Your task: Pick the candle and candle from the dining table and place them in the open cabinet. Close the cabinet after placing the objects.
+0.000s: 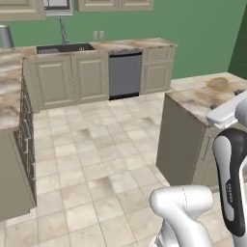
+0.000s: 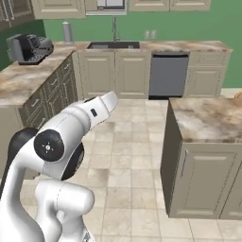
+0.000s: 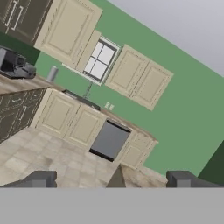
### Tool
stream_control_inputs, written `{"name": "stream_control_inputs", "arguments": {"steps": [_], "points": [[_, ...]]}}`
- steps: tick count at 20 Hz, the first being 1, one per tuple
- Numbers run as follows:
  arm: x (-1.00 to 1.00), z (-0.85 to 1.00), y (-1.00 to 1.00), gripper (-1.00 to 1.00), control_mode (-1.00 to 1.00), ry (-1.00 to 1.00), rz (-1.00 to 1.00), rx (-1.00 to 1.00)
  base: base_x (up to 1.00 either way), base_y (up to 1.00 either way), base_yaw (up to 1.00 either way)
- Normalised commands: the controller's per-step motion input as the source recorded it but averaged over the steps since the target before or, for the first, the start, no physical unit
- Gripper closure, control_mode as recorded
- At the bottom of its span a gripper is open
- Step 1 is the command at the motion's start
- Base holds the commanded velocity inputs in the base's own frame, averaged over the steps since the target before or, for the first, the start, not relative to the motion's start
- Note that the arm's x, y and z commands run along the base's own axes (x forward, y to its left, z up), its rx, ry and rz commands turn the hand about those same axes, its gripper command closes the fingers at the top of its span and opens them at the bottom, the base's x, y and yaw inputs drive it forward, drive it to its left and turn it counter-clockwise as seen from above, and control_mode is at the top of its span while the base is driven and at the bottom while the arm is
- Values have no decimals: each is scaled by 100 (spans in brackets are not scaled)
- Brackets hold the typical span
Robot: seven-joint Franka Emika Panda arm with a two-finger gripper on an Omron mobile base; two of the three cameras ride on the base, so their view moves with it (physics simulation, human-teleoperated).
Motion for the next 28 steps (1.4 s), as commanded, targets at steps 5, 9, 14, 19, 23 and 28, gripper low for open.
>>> {"name": "stream_control_inputs", "arguments": {"steps": [5, 9, 14, 19, 23, 28], "points": [[0, 0, 0, -100, 100, 0, 0, 0, 0, -80, -1], [0, 0, 0, -100, 100, 0, 0, 0, 0, -91, 0], [0, 0, 0, -100, 100, 0, 0, 0, 0, -96, 0], [0, 0, 0, -100, 100, 0, 0, 0, 0, -99, 0], [0, 0, 0, -100, 100, 0, 0, 0, 0, -98, 0], [0, 0, 0, -100, 100, 0, 0, 0, 2, -97, 0]]}}
